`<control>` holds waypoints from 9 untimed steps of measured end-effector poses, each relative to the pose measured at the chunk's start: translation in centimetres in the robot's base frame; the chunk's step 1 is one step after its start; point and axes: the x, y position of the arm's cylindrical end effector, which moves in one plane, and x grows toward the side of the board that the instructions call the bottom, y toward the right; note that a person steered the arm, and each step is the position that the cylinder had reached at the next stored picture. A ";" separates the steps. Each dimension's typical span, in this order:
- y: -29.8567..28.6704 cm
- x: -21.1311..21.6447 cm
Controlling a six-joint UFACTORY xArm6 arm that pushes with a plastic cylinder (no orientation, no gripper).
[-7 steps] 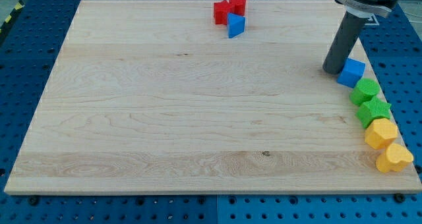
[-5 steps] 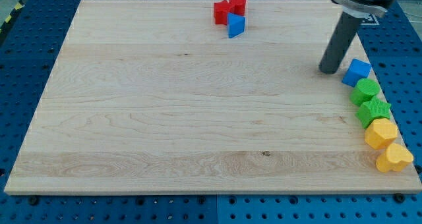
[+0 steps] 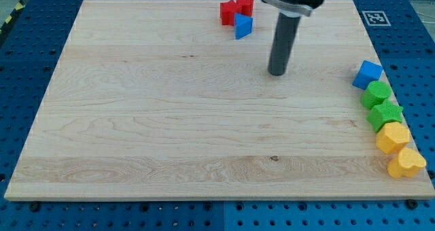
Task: Separate blue triangle from the red blocks
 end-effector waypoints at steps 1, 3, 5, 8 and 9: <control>-3.8 -1.4; -9.4 -6.3; -9.4 -9.4; -3.3 -9.7; -2.7 -9.7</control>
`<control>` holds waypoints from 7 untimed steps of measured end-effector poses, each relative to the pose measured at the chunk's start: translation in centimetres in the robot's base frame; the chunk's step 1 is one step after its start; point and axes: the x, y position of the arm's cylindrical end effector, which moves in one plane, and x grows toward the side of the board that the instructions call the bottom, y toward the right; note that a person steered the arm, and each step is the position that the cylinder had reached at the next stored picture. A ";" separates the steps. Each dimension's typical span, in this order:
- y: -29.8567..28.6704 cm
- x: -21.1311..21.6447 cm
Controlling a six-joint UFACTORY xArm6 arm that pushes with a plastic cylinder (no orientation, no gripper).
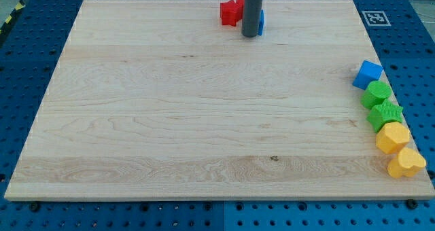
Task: Separate blue triangle from the red blocks
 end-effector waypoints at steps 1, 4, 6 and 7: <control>-1.5 0.0; 2.2 -0.8; -0.5 -0.8; -1.1 -2.8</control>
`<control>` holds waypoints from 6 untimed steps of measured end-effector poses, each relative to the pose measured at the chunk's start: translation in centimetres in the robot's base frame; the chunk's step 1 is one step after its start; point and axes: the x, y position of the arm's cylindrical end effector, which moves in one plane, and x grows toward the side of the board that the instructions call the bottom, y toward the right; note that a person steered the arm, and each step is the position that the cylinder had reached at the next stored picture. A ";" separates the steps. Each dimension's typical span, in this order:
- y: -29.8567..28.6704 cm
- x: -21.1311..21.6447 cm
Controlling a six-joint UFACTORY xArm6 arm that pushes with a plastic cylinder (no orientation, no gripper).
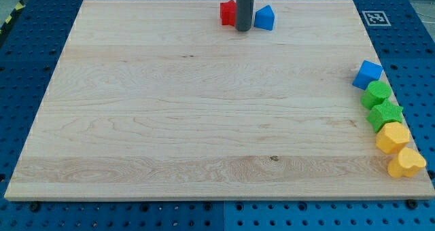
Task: Separate blue triangle from the red blocks
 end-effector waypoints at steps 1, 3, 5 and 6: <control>2.2 -0.5; 5.3 -0.5; 5.6 -2.5; 5.8 -4.1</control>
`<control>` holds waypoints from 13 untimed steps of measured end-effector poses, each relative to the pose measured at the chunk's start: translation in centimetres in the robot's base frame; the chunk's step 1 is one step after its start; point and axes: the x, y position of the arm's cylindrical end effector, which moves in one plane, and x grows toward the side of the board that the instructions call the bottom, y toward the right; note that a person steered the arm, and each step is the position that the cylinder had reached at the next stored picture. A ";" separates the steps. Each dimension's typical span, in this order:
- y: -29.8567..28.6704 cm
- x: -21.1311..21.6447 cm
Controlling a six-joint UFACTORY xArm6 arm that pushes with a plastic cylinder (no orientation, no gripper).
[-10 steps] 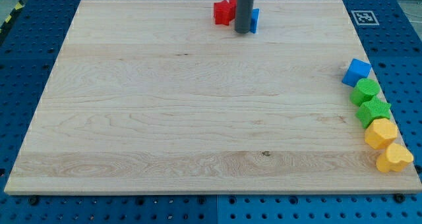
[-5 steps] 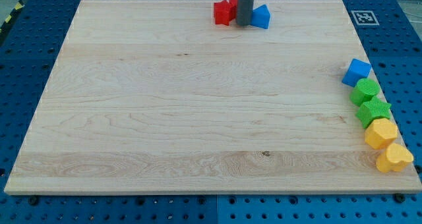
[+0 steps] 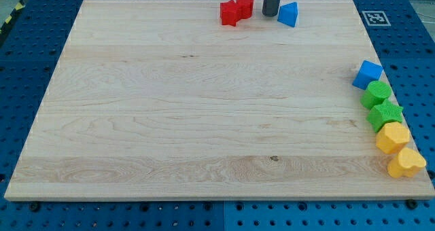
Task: Separate blue triangle from the red blocks
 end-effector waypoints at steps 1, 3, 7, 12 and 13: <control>1.2 -0.6; 3.4 1.4; 5.4 2.5; 7.6 4.4; 7.1 4.7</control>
